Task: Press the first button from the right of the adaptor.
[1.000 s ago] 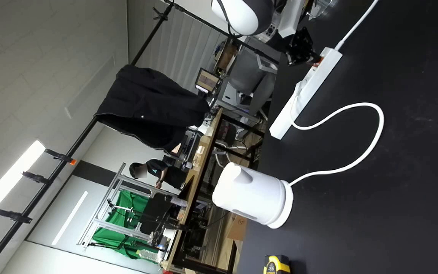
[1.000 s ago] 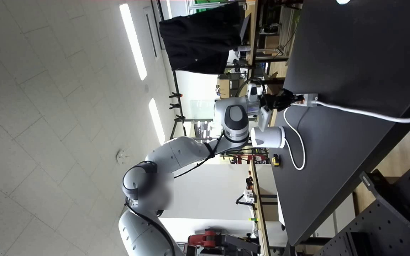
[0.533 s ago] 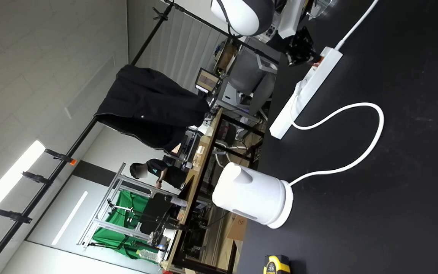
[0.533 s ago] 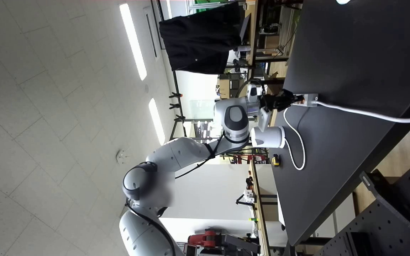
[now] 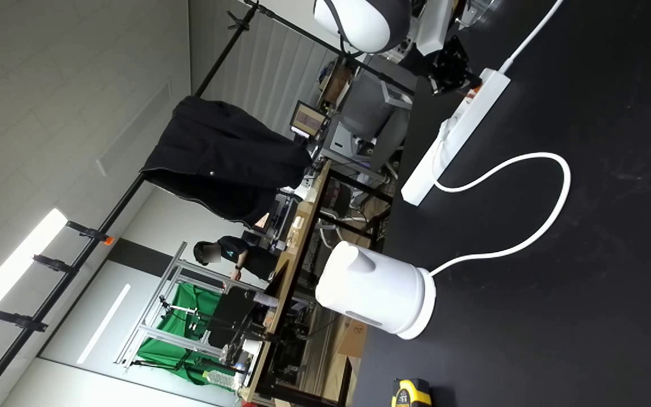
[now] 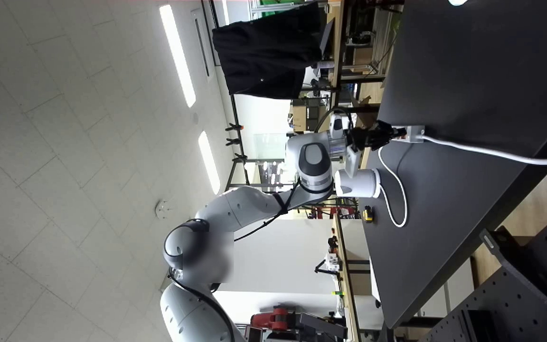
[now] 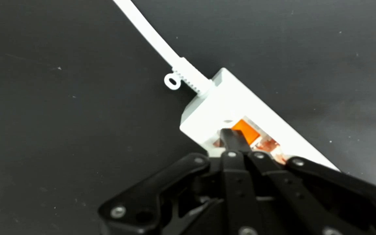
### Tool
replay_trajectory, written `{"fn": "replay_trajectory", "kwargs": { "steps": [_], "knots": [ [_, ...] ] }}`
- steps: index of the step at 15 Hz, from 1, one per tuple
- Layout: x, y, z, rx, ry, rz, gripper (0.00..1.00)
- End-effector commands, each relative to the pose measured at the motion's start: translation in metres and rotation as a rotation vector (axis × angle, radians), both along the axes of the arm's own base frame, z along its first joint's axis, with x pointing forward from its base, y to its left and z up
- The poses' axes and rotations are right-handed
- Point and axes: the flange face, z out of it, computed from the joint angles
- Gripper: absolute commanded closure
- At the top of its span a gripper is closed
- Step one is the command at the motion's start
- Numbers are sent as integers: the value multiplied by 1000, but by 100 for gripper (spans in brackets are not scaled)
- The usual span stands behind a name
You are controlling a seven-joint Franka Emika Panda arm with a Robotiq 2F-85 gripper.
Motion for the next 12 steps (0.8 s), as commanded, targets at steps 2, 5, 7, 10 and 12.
{"fn": "replay_trajectory", "kwargs": {
  "steps": [2,5,7,10,12],
  "knots": [
    [-8,-1,10,4,35,-24,100],
    [-7,0,9,16,11,-20,100],
    [-6,0,9,23,-9,-21,100],
    [-3,2,13,39,-44,-19,100],
    [-1,4,16,44,-57,-15,100]
  ]
}}
